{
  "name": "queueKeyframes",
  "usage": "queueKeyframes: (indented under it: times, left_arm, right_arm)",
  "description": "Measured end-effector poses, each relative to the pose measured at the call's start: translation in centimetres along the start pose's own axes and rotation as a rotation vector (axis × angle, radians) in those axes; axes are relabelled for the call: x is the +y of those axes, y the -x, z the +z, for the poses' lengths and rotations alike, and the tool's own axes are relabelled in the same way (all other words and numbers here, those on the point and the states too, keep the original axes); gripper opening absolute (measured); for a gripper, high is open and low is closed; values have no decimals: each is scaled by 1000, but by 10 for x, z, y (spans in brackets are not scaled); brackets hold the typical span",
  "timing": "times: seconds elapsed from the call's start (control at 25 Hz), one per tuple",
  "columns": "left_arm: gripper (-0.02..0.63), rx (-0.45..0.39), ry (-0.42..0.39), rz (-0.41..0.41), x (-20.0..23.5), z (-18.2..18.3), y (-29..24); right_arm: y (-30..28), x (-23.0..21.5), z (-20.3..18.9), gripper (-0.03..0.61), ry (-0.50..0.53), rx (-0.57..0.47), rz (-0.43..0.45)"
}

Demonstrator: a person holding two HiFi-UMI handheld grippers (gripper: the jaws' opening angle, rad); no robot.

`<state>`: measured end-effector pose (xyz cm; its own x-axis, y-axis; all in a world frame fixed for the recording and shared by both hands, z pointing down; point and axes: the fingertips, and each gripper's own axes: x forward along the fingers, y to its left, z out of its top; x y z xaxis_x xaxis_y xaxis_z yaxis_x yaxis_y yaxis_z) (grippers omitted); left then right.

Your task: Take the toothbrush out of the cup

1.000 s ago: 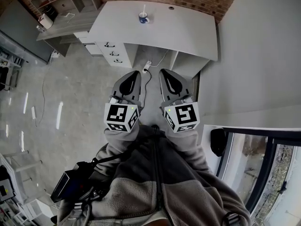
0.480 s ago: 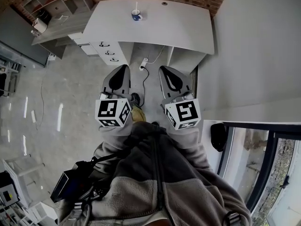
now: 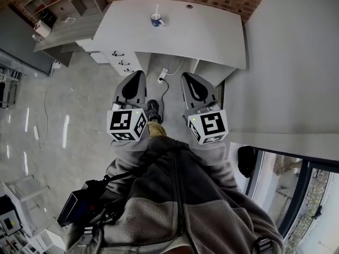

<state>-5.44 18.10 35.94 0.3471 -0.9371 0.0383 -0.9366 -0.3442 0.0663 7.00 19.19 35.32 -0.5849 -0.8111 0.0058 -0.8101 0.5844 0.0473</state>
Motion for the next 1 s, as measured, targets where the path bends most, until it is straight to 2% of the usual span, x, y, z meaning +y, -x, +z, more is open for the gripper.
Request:
queueKeyframes:
  times: [0.52, 1.0]
  left_arm:
    - [3, 51, 45, -5, 80, -13, -105]
    - [3, 91, 75, -85, 129, -12, -219]
  right_arm:
    - [-121, -49, -16, 0, 60, 57, -40]
    - [-225, -106, -18, 0, 54, 103, -122]
